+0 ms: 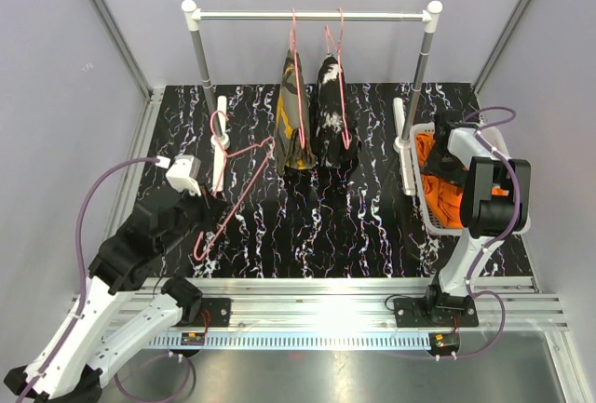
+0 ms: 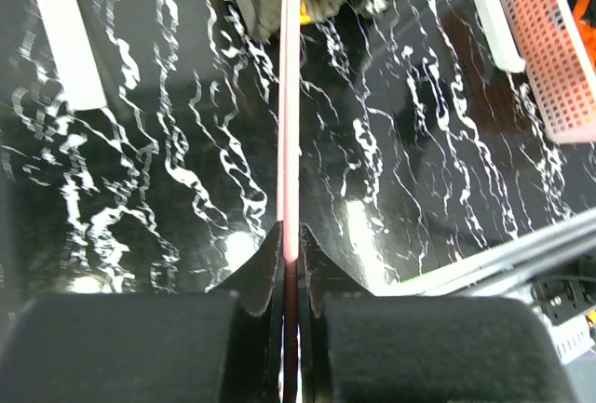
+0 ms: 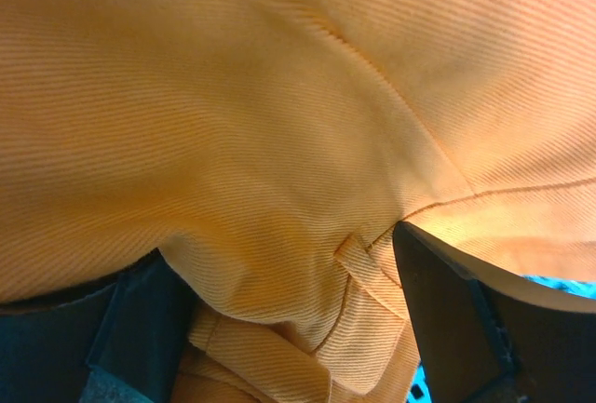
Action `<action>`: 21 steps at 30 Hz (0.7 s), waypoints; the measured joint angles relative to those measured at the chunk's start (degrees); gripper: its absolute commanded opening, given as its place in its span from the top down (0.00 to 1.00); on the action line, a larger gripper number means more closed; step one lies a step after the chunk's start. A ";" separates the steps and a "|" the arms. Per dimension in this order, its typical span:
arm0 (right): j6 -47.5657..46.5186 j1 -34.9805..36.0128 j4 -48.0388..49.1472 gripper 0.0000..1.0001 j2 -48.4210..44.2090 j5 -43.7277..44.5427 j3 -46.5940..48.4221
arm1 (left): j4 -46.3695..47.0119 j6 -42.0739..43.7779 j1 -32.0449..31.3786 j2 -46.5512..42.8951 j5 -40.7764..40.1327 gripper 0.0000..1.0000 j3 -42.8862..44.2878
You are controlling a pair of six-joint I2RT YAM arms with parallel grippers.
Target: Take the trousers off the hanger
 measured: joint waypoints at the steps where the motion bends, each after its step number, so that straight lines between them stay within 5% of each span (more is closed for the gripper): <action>1: 1.18 0.28 0.04 0.07 -0.22 -1.29 -0.09 | -0.17 0.20 0.00 0.50 -0.63 1.00 0.94; 3: 3.67 0.66 -0.02 0.01 -0.46 -3.39 -0.09 | -0.92 0.59 0.00 1.29 -1.62 1.00 2.78; 12: 8.44 0.94 -2.67 0.01 -4.63 -7.72 0.83 | -2.91 1.95 0.00 3.58 -2.10 1.00 10.51; 21: 3.26 0.76 -6.43 0.00 -19.54 -0.52 4.52 | -2.14 2.01 0.00 6.78 -0.15 1.00 16.65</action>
